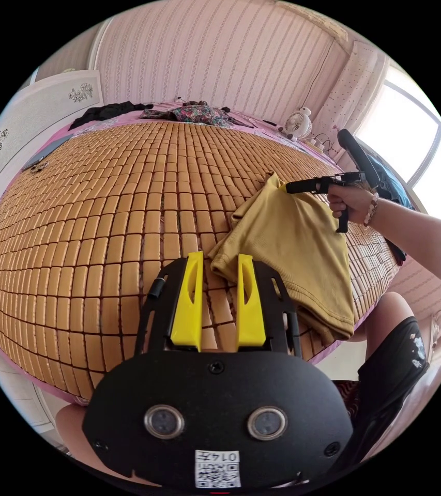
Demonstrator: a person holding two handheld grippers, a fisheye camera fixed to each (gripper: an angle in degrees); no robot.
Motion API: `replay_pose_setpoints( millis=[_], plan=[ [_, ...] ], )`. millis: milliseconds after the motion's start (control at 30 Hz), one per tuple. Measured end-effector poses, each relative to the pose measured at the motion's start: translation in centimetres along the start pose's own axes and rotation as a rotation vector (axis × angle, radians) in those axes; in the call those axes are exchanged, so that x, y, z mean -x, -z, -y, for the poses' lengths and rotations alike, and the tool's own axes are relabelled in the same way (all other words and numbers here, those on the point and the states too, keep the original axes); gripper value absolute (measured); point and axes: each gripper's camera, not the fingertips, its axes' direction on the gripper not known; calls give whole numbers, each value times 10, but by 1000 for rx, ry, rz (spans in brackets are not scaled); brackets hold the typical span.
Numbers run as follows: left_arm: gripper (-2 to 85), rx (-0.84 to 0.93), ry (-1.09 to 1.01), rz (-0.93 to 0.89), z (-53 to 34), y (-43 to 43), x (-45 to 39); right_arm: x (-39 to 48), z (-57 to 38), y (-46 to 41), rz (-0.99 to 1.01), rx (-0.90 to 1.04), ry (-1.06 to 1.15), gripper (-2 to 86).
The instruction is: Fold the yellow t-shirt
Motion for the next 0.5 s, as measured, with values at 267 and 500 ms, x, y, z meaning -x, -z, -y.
replay_pose_setpoints(
  millis=[267, 500],
  plan=[
    [28, 60, -61, 48, -3, 41, -14, 17, -31, 49, 129, -123, 2, 24],
    [2, -125, -156, 44, -28, 162, -37, 55, -116, 138, 175, -360, 51, 19]
  ],
)
